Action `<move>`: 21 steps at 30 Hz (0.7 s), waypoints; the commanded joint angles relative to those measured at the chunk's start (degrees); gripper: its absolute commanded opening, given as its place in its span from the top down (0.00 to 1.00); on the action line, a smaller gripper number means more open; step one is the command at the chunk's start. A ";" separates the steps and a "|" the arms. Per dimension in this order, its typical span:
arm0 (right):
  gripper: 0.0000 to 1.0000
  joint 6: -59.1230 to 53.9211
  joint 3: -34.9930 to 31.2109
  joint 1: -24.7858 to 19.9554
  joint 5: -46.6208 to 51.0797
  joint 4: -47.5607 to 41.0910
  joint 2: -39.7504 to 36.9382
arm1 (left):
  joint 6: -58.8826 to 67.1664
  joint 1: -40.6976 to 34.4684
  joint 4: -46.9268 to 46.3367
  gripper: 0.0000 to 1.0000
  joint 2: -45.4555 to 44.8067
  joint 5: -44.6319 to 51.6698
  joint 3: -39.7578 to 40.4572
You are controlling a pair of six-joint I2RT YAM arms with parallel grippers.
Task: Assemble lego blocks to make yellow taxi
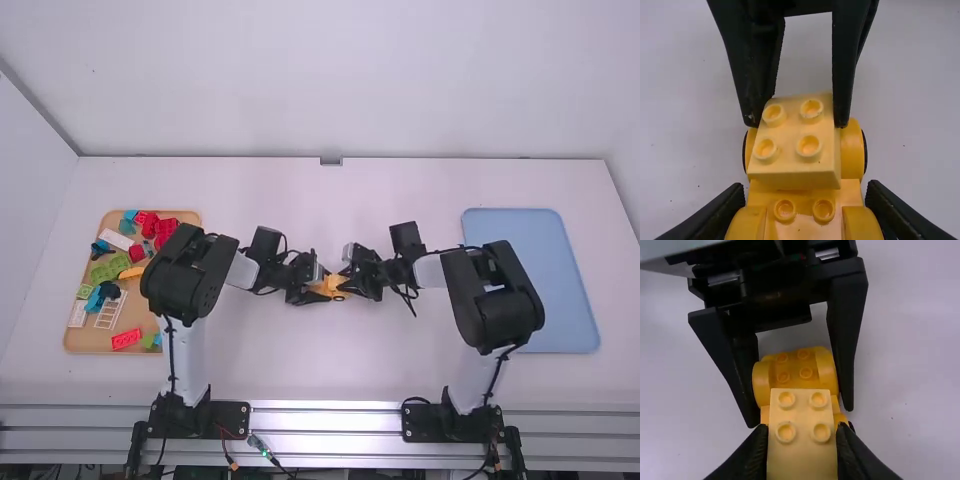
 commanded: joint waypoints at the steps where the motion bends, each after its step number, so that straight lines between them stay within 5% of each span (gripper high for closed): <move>1: 0.76 -1.16 0.83 -0.22 0.57 0.09 -0.07 | -0.24 -0.31 -0.74 0.43 0.79 0.31 0.02; 21: 0.78 -5.88 0.72 -0.37 3.61 0.07 -0.09 | -0.20 -0.28 -1.77 0.45 0.79 -0.02 0.04</move>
